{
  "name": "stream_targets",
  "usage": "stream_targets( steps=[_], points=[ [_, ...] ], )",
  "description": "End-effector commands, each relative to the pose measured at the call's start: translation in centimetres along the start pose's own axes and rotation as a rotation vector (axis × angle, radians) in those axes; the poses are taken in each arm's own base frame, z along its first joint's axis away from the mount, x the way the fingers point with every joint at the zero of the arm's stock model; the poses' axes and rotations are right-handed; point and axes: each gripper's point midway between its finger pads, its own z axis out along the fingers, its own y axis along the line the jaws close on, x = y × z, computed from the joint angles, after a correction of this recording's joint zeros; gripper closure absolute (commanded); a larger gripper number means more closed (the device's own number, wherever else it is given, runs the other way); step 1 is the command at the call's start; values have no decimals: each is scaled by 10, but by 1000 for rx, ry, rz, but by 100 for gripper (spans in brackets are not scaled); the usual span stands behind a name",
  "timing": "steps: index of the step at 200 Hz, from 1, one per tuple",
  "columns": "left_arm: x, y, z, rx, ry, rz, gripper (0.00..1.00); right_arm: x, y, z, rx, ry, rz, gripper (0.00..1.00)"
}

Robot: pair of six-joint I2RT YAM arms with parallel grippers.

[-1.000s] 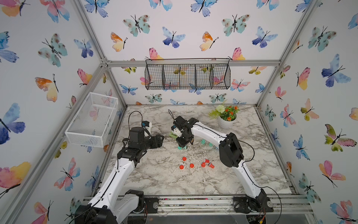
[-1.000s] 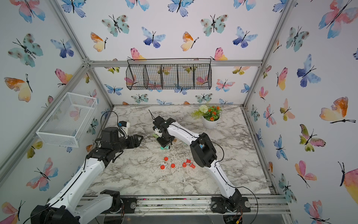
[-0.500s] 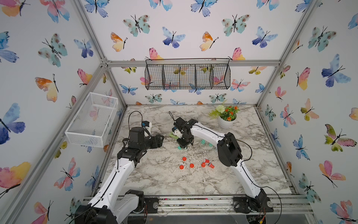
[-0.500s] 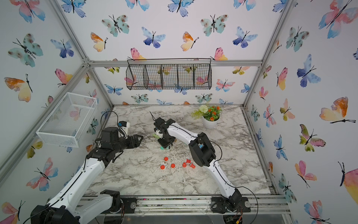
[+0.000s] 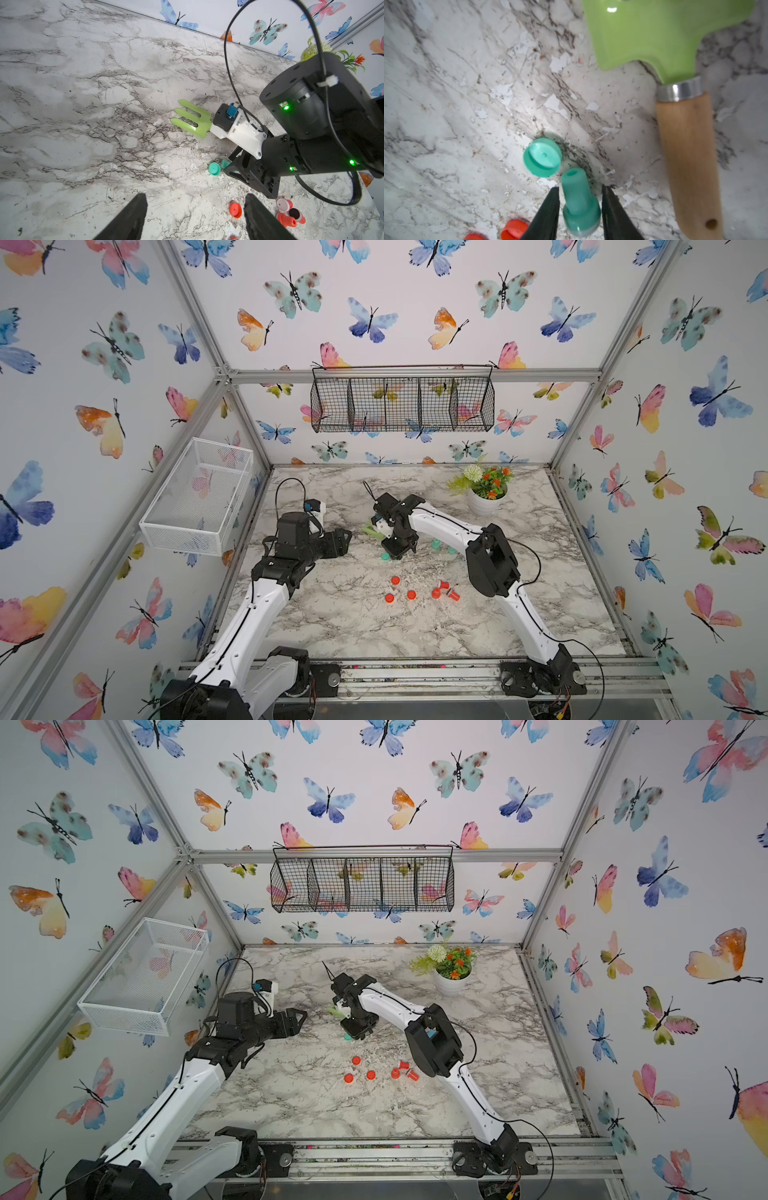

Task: Close the stamp cap
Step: Adjust the stamp at the center of the board.

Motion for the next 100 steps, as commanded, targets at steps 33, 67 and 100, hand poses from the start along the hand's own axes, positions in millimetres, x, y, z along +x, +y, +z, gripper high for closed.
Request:
stream_targets(
  steps=[33,67,100],
  points=[
    [-10,-2,-3,6,-28,14,24,19,-4,18,33,94,8,65],
    [-10,-2,-3,8,-28,14,24,23,-3,16,31,112,14,68],
    [-11,-2,-4,6,-30,14,24,42,-1,8,31,129,35,71]
  ],
)
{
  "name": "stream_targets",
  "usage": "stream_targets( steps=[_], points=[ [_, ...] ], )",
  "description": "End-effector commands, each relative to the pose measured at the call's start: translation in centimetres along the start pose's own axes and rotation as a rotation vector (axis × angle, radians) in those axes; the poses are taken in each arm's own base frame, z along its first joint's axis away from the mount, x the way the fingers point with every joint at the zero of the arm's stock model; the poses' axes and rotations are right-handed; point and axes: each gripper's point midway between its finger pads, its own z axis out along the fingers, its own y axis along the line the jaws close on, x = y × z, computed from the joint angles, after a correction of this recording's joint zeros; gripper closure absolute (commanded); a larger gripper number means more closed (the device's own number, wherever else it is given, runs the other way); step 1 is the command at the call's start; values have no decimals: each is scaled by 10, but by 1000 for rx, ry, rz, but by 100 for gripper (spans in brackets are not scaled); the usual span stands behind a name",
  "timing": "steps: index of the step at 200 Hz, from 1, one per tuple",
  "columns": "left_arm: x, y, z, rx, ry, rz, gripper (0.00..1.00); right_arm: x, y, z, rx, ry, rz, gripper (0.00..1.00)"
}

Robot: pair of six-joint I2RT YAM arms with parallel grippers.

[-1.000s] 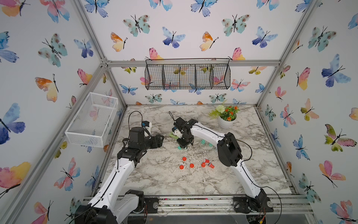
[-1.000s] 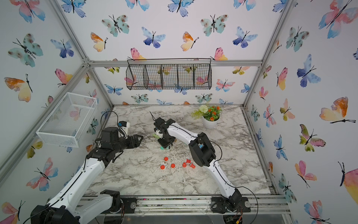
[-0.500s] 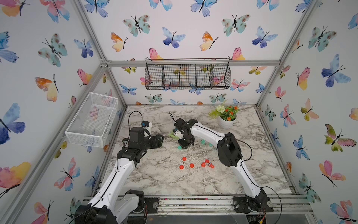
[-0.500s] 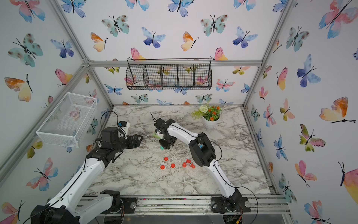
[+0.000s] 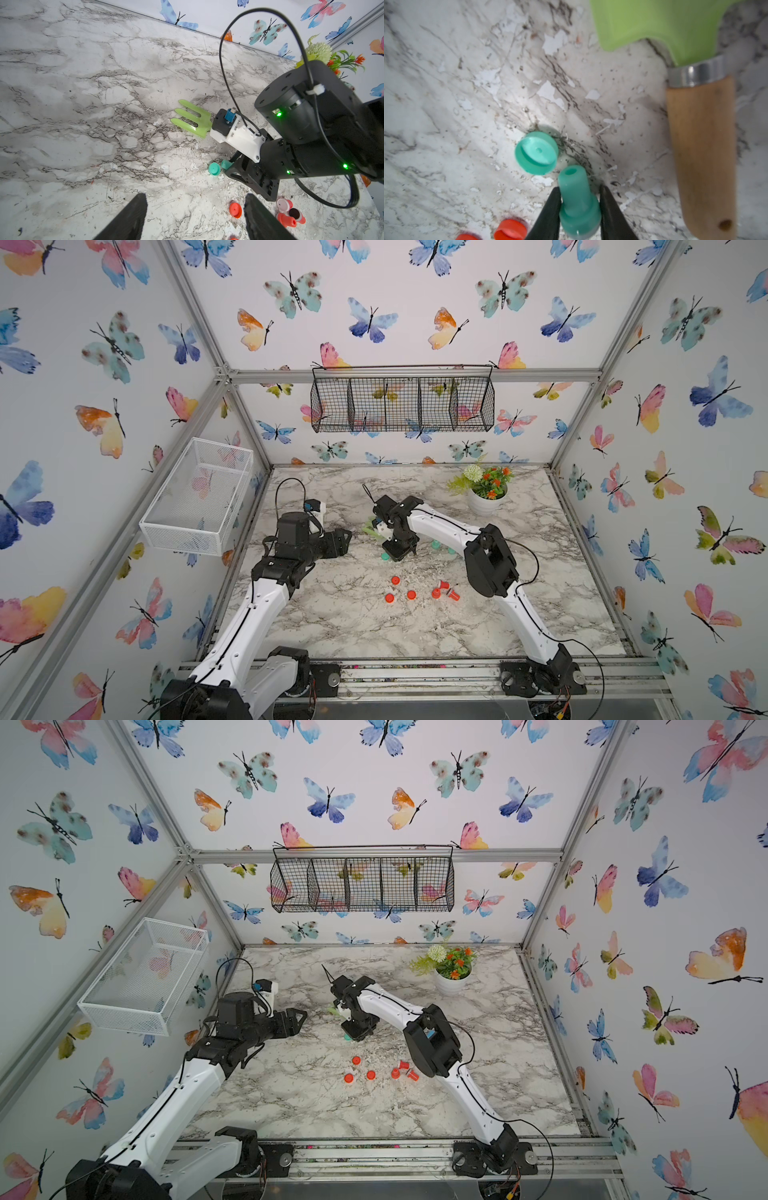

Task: Close the stamp cap
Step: Adjust the stamp at the center of the board.

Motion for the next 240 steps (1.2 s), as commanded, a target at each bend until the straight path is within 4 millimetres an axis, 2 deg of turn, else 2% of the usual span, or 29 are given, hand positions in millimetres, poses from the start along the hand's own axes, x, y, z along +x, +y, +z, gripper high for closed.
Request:
stream_targets(
  steps=[1,38,64,93,118,159,240],
  points=[
    [-11,-2,-4,7,-31,14,24,32,2,3,12,91,27,71],
    [-9,-3,-3,11,-24,13,24,61,5,-8,4,105,82,71],
    [-10,-3,-2,14,-24,14,24,72,10,-6,-17,114,105,70],
    [-9,-4,-1,19,-18,13,24,69,7,-1,-1,127,103,64],
    [-9,-3,-2,17,-21,13,24,56,4,-4,18,113,90,57],
    [-9,-3,-3,14,-23,13,24,45,4,-4,20,117,72,57],
    [-9,-3,-3,14,-24,15,24,63,10,2,12,209,76,63]
  ],
)
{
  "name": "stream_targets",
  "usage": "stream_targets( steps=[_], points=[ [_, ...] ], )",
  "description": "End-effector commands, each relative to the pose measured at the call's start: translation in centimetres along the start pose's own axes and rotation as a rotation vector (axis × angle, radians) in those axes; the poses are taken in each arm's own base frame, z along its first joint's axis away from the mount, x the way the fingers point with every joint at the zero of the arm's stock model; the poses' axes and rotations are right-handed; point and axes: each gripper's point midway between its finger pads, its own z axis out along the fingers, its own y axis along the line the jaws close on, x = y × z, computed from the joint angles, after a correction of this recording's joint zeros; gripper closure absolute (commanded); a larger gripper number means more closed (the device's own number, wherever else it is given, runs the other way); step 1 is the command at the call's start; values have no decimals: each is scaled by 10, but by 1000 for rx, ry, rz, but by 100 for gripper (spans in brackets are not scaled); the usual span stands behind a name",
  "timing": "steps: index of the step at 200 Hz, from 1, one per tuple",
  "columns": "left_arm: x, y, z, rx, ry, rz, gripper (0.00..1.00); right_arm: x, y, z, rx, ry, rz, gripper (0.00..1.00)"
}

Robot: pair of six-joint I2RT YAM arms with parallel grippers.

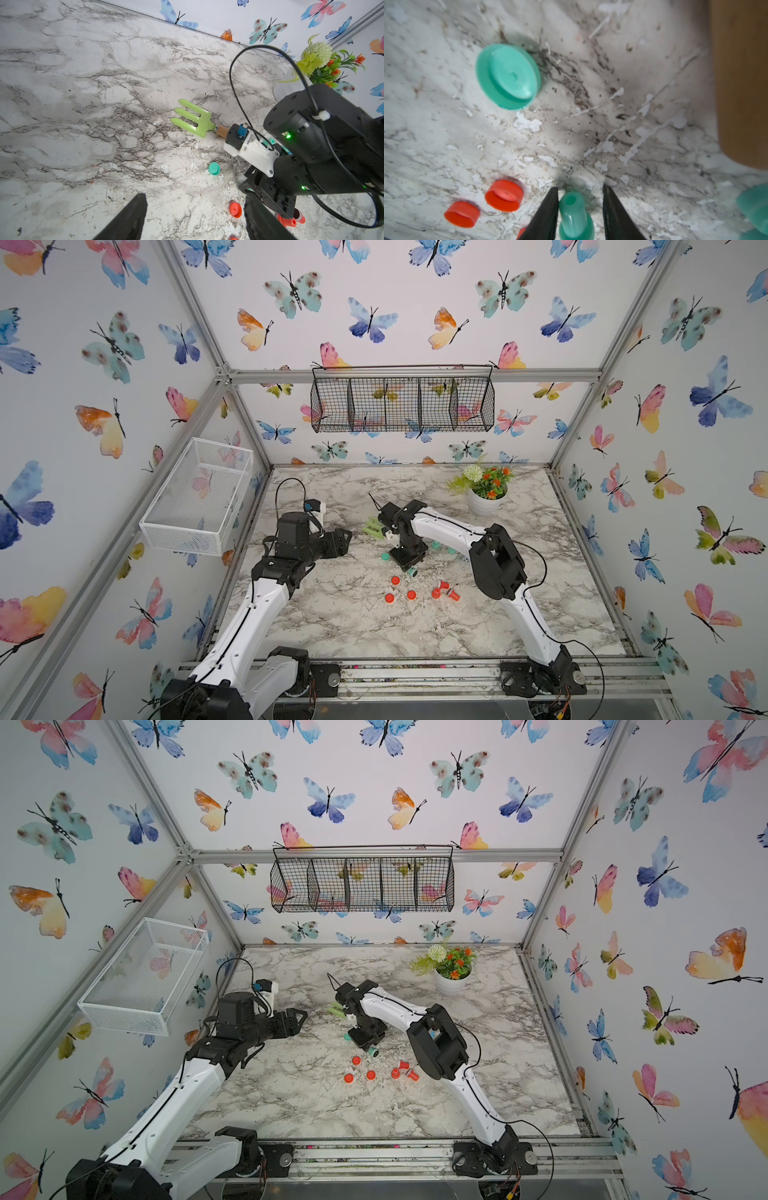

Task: Close the stamp cap
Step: Adjust the stamp at the center of the board, then pick up the stamp from the center of the board.

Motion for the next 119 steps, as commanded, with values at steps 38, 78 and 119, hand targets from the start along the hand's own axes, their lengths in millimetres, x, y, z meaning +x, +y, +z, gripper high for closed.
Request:
stream_targets(
  steps=[38,78,119],
  points=[
    [-9,-3,-3,13,-25,15,24,15,7,7,-3,81,-14,67],
    [-10,-3,-3,10,-27,16,24,15,11,8,-3,96,-16,70],
    [-10,-3,-4,10,-28,15,24,16,10,10,5,106,-13,75]
  ],
)
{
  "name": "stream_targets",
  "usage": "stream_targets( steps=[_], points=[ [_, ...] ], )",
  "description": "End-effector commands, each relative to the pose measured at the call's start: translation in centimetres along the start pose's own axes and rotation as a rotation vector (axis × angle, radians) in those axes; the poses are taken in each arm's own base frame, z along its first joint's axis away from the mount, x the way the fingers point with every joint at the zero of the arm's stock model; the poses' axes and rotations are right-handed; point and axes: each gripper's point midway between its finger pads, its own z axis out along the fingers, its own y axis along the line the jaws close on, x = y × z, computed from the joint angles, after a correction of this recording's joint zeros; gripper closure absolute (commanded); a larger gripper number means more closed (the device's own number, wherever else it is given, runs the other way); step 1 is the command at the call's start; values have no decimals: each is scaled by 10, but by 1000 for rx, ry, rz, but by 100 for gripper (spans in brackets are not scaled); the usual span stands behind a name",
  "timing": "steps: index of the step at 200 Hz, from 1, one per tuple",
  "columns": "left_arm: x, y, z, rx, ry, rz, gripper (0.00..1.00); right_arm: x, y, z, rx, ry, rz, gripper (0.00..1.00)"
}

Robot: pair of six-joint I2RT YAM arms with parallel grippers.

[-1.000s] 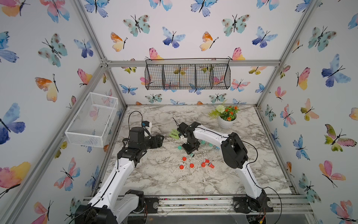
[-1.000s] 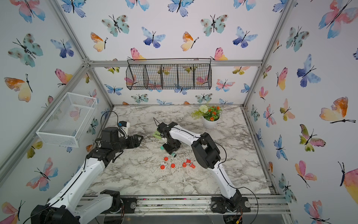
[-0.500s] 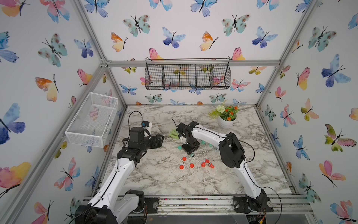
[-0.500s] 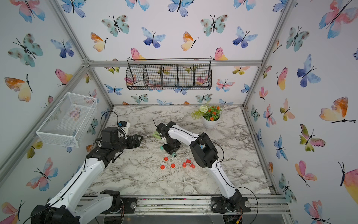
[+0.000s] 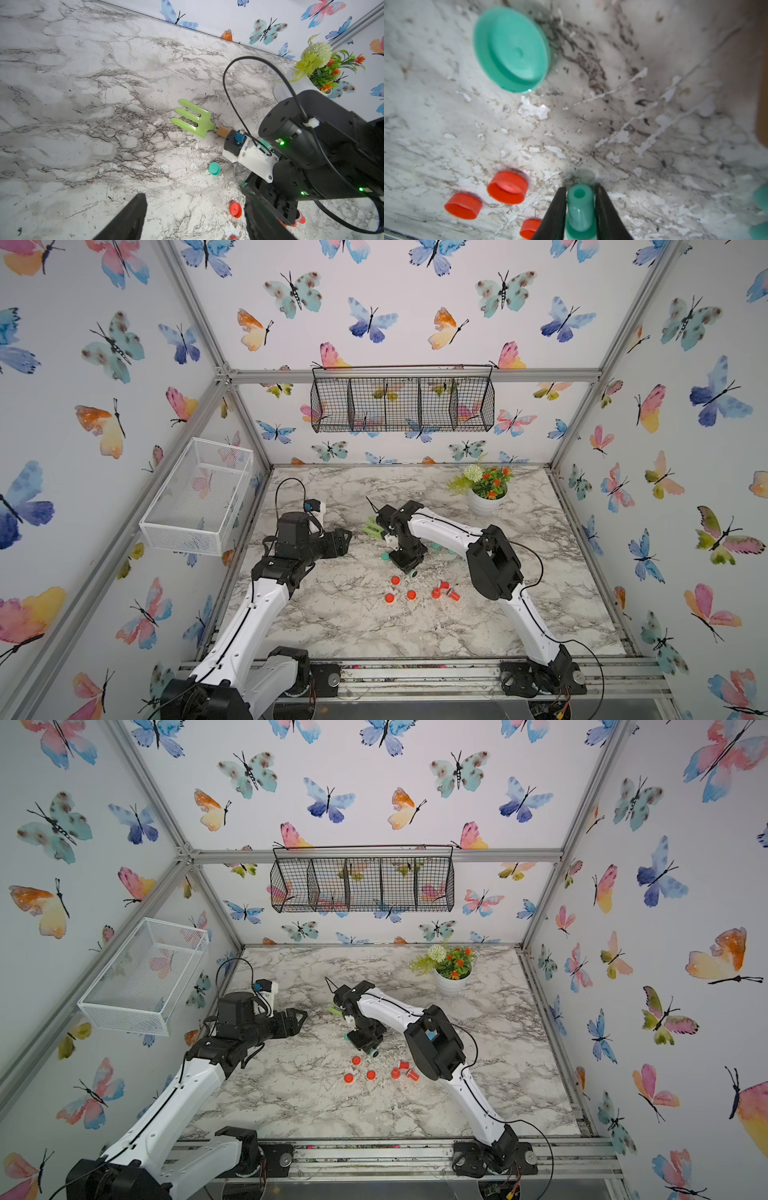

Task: Close the stamp cap
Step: Pick up the stamp from the center of the board.

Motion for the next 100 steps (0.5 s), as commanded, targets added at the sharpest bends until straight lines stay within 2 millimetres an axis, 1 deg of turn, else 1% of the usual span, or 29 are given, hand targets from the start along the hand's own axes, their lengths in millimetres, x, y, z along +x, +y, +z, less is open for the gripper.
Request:
stream_targets(
  steps=[1,34,52,71,86,100],
  points=[
    [-10,-3,-3,11,-27,16,24,9,4,9,5,60,-2,75],
    [-10,-3,-3,11,-25,15,24,12,3,11,10,73,1,79],
    [-10,-3,-3,11,-26,16,24,7,2,6,15,51,4,81],
    [-7,-5,-4,21,-19,18,24,-2,5,-9,4,-14,6,81],
    [-7,-7,-5,34,-16,22,24,-12,9,-25,-21,-103,11,82],
    [-7,-9,-5,45,-18,26,24,-20,11,-44,-40,-194,24,82]
  ],
)
